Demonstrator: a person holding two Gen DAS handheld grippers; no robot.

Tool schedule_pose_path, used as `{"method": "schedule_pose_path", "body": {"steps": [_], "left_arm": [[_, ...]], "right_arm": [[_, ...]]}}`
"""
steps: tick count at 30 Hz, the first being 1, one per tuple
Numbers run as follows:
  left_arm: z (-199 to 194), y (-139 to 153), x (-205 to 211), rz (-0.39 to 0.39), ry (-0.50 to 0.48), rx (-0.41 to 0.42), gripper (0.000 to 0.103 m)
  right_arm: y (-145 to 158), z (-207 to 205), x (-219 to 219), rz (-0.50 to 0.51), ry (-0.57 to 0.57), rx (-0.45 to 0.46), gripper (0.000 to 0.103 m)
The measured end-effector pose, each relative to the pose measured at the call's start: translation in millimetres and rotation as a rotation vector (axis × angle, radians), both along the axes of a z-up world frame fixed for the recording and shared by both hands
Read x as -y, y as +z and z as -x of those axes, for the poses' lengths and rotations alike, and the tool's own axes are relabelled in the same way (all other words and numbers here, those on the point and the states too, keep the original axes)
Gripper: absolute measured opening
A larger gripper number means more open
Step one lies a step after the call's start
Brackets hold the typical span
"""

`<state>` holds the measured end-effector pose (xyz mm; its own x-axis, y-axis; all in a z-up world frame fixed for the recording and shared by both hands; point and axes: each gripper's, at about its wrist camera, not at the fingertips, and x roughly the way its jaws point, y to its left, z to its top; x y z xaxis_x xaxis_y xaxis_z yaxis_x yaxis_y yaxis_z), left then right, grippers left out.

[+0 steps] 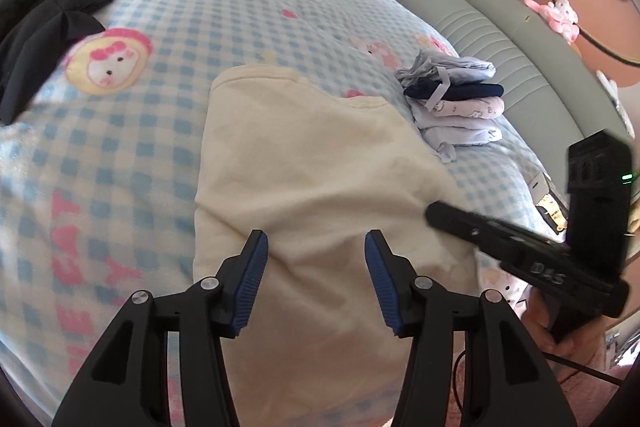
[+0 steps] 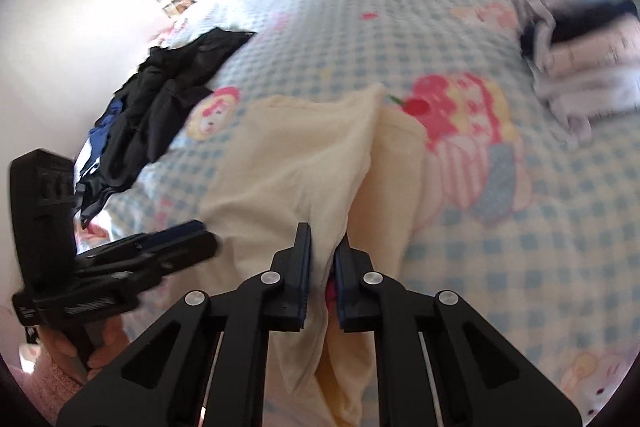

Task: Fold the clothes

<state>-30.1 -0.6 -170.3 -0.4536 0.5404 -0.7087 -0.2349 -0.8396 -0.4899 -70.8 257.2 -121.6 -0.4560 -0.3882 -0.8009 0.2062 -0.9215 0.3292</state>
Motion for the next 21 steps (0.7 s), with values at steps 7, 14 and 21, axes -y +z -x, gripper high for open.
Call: {"method": "schedule_pose_path", "body": {"steps": [7, 14, 21], "left_arm": [[9, -29, -28, 0.167, -0.061, 0.08, 0.052], [-11, -12, -14, 0.149, -0.024, 0.019, 0.052], [-18, -25, 3, -0.052, -0.006, 0.084, 0.052]], "right_arm": [[-48, 4, -25, 0.013, -0.046, 0.056, 0.01], [-32, -11, -28, 0.025, -0.036, 0.041, 0.015], [-26, -31, -26, 0.039, -0.003, 0.05, 0.02]]}}
